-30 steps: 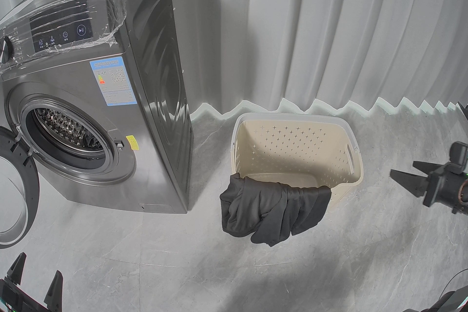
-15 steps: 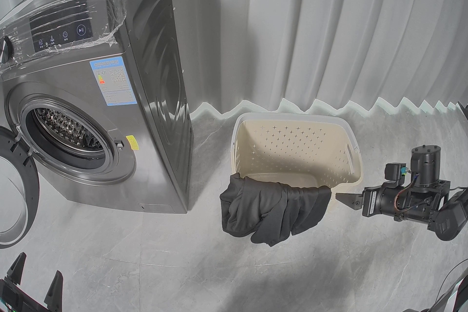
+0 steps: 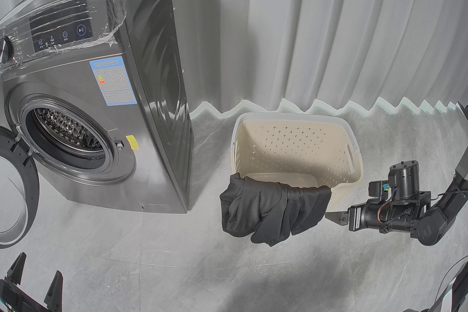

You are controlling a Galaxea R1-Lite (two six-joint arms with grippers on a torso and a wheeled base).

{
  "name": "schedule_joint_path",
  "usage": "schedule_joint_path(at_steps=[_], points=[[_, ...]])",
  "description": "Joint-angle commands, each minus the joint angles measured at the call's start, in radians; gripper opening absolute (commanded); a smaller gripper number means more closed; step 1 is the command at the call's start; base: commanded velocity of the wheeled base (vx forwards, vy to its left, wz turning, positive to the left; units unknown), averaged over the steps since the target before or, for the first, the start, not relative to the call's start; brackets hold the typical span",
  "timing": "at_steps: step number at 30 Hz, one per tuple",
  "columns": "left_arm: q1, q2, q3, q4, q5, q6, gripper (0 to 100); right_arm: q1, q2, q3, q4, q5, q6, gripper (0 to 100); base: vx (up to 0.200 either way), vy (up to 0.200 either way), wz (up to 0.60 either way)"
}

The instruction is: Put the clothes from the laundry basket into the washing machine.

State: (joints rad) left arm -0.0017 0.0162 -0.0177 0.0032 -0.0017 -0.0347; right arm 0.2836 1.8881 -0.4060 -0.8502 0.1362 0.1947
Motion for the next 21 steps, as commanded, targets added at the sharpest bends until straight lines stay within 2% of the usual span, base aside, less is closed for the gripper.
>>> schedule_joint_path(at_steps=[1,6,18,21], points=[[0.000,-0.016,0.016,0.000,0.002,0.001,100,0.017,0.008,0.004,0.000,-0.003,0.000,100,0.000,-0.200,0.00],[0.000,-0.016,0.016,0.000,0.000,0.001,100,0.034,0.029,0.007,-0.001,-0.020,0.008,100,0.000,-0.200,0.00],[0.000,-0.016,0.016,0.000,0.000,0.004,100,0.046,0.135,0.007,-0.082,-0.026,0.008,100,0.000,0.000,0.00],[0.000,-0.016,0.016,0.000,0.003,0.004,100,0.062,0.161,0.006,-0.112,-0.047,0.012,100,0.200,0.200,0.00]])
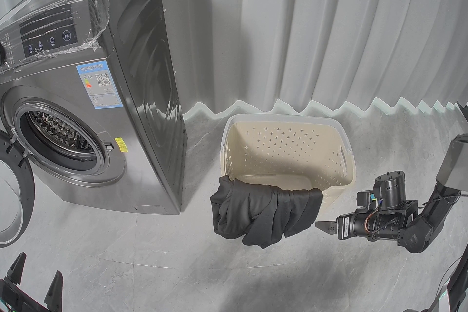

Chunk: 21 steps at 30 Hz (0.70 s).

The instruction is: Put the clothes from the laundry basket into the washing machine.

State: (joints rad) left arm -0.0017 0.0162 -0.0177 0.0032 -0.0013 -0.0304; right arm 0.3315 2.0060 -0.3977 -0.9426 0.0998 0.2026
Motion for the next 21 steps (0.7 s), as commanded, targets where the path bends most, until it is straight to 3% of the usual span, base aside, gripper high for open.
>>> schedule_joint_path(at_steps=[1,15,18,21], points=[[0.000,-0.016,0.016,0.000,0.003,0.000,100,0.015,0.050,-0.007,-0.030,-0.012,0.008,100,0.000,0.000,0.00],[0.000,-0.016,0.016,0.000,0.001,-0.003,100,0.052,0.183,-0.049,-0.116,-0.014,0.037,100,0.000,0.000,0.00],[0.000,-0.016,0.016,0.000,0.003,0.000,100,0.061,0.183,-0.058,-0.116,-0.015,0.047,100,-0.200,0.000,0.00],[0.000,-0.016,0.016,0.000,0.001,-0.006,100,0.061,0.183,-0.069,-0.116,-0.015,0.047,100,0.000,0.000,0.00]])
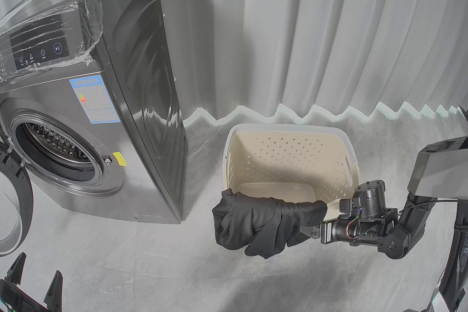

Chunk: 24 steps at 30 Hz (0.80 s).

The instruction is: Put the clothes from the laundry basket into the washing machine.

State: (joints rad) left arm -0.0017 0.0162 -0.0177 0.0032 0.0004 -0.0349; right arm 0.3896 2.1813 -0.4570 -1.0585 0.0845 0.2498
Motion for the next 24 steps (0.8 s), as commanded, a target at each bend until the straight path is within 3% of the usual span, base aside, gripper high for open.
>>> schedule_joint_path(at_steps=[1,17,21,24], points=[[0.000,-0.015,0.016,0.000,0.001,-0.002,100,0.003,0.008,-0.012,-0.001,0.001,0.000,100,0.000,0.000,0.00],[0.000,-0.015,0.016,0.000,0.000,-0.003,100,0.040,0.095,-0.121,-0.032,-0.002,0.029,100,0.000,0.000,0.00],[0.000,-0.016,0.016,0.000,0.000,-0.005,100,0.046,0.152,-0.173,-0.034,-0.042,0.029,100,0.000,0.000,0.00],[0.000,-0.016,0.016,0.000,0.000,-0.005,100,0.045,0.175,-0.216,-0.029,-0.048,0.031,100,0.000,0.000,0.00]])
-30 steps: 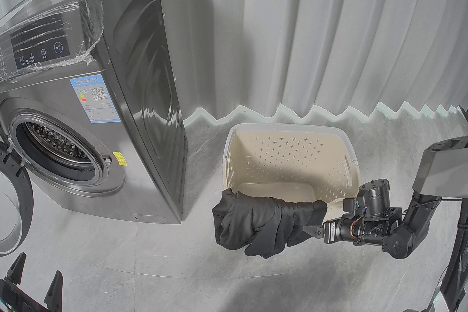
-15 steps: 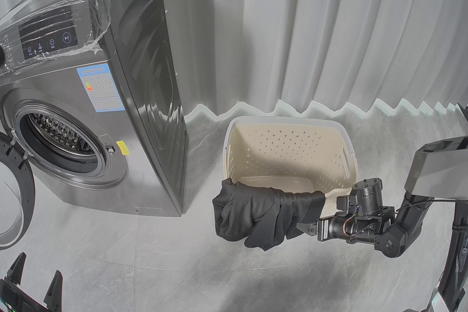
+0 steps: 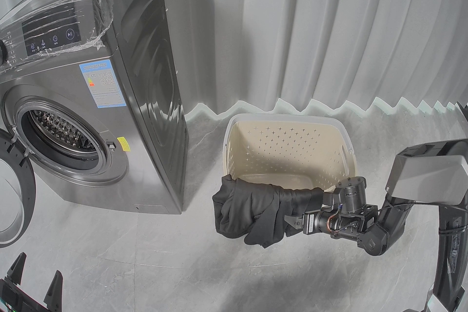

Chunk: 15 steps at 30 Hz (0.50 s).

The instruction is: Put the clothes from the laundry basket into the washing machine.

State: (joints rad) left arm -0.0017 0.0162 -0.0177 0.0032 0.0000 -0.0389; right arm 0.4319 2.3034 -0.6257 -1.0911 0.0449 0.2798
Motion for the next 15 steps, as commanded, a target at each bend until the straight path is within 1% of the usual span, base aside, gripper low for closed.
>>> schedule_joint_path(at_steps=[1,3,6,15], points=[[0.000,-0.015,0.016,0.000,0.000,-0.001,100,0.001,0.060,-0.058,0.003,-0.008,0.001,100,0.000,0.000,0.00],[0.000,-0.016,0.016,0.000,0.002,-0.001,100,-0.004,0.079,-0.083,0.003,-0.014,0.002,100,0.000,0.000,0.00],[0.000,-0.016,0.016,0.001,0.002,-0.001,100,-0.007,0.094,-0.120,0.005,-0.036,0.001,100,0.000,0.000,0.00],[0.000,-0.015,0.016,0.000,0.002,-0.001,100,-0.016,0.113,-0.181,0.008,-0.039,0.002,100,0.000,0.000,0.00]])
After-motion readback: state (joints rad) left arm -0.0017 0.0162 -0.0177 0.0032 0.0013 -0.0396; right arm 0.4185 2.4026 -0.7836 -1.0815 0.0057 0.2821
